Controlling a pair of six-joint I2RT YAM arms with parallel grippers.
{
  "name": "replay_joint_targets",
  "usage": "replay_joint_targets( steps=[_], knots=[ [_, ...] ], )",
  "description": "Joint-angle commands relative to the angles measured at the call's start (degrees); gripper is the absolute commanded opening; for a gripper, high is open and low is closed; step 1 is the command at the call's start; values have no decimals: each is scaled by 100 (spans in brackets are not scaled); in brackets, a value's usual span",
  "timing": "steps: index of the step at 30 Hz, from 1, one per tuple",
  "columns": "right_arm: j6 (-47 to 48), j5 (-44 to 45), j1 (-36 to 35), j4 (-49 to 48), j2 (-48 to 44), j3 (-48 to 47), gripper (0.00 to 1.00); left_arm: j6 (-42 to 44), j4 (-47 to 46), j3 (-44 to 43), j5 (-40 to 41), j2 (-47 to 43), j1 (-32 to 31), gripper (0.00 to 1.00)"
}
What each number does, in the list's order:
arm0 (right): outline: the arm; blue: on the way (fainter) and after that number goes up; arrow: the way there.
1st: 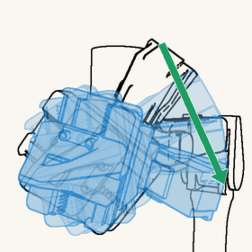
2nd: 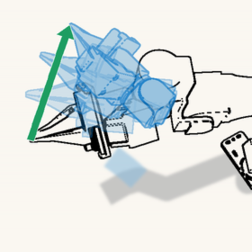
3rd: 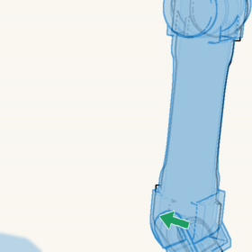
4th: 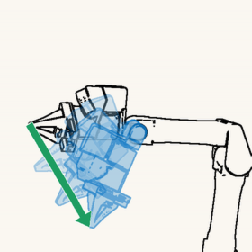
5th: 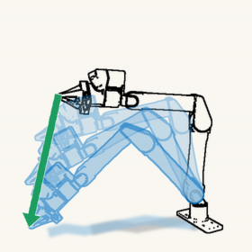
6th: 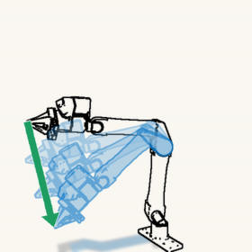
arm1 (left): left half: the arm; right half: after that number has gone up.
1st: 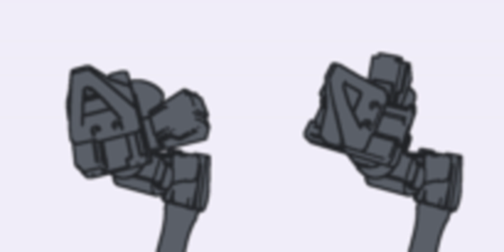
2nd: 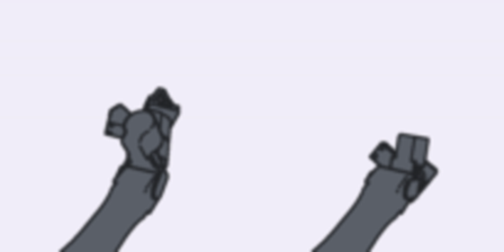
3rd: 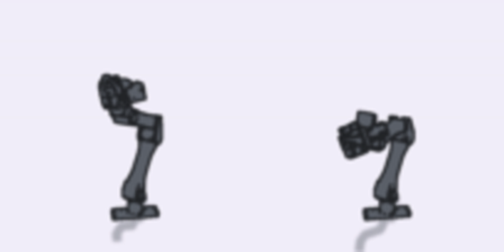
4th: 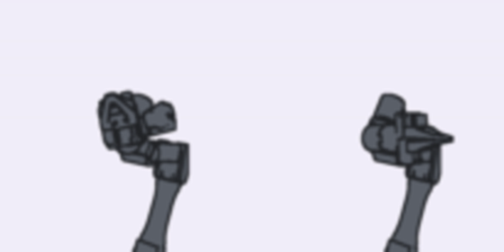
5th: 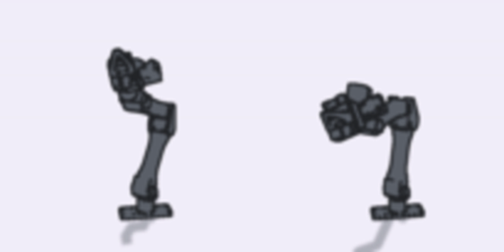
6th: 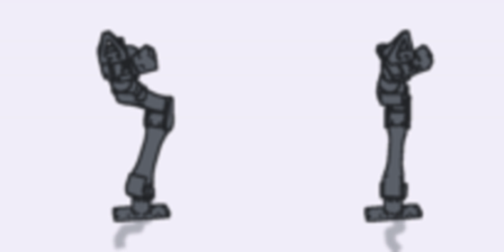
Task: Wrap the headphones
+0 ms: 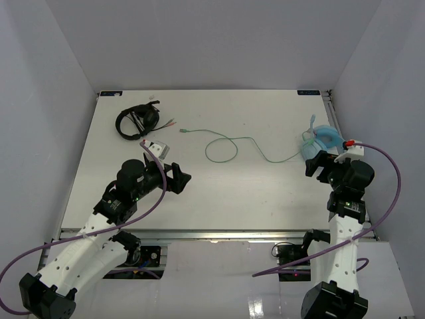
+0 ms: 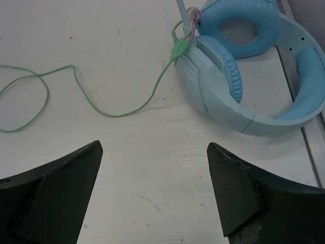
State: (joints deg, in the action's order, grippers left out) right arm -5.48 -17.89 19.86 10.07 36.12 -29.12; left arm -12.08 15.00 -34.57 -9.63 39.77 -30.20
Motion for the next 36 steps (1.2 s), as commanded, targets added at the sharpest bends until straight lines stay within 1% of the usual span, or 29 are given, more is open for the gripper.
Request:
replay_joint_targets(
  steps=[1,6,11,16,19,20,22,25,27,28,29,36],
  knots=[
    [-69,49,34,-196,18,-79,90,-23,-6,-192,22,-67,-21,98],
    [91,-148,58,-189,-18,-25,90,-29,-6,-200,14,-77,-21,98],
    [334,-610,90,-196,-134,71,90,-25,-13,-193,14,-94,-21,98],
    [1322,-1435,118,-55,-91,185,90,-23,-6,-200,8,-95,-21,98],
    [1439,-1606,124,162,335,-84,90,-32,-6,-200,8,-97,-21,98],
    [1350,-1478,124,294,683,-349,91,-32,-6,-200,5,-111,-21,98],
    [1020,-937,124,546,1370,-914,93,-32,-6,-200,13,-160,-21,98],
    [190,-69,159,1036,2194,-1632,97,-40,-17,-197,22,-211,-21,98],
    [-344,244,163,1204,2564,-1882,100,-37,-24,-191,26,-236,-21,98],
    [-599,443,168,1233,2705,-1956,100,-32,-24,-191,31,-251,-21,98],
    [-953,891,168,1202,2724,-1989,96,-32,-16,-183,39,-275,-21,98],
    [-1980,2510,231,946,2909,-2106,95,-23,-24,-182,40,-202,-21,98]
  ],
)
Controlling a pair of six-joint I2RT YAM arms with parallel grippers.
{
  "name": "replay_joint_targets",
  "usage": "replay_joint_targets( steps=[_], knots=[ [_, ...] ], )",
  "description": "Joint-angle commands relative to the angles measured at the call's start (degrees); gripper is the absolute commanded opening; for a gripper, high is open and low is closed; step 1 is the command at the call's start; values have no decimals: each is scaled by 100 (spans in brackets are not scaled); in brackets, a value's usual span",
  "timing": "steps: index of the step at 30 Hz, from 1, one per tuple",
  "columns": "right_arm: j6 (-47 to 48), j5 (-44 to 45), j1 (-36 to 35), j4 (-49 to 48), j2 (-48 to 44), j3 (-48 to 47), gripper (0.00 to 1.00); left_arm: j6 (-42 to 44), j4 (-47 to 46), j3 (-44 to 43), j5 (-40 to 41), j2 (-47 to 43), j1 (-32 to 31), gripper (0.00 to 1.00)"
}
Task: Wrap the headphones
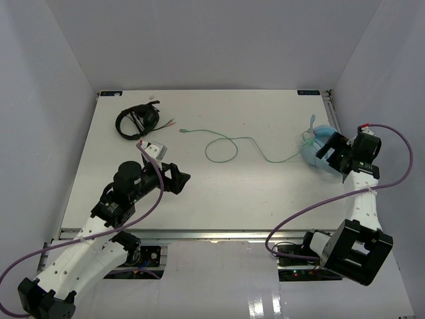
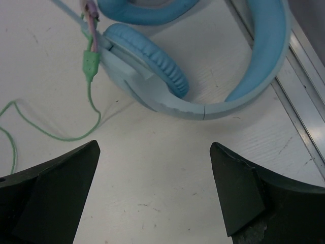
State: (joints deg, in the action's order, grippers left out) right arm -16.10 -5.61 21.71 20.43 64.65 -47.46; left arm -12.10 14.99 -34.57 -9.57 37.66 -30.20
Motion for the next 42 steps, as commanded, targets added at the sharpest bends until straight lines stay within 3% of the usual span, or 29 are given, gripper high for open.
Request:
replay_joint_targets(
  steps=[1,6,24,31,42],
  knots=[
    [-969,1406,56,-137,55,-256,95,-21,-21,-182,38,25,-21,98],
    [-1032,2030,169,-565,57,78,95,-21,13,-173,102,97,-21,98],
    [-1475,1999,483,-1658,1522,397,89,-29,153,-208,273,372,-21,98],
    [-1481,1701,483,-1928,1803,507,76,-27,148,-214,265,408,-21,98],
    [-1374,1101,483,-2247,1577,859,39,-29,151,-208,289,263,-21,98]
  ],
)
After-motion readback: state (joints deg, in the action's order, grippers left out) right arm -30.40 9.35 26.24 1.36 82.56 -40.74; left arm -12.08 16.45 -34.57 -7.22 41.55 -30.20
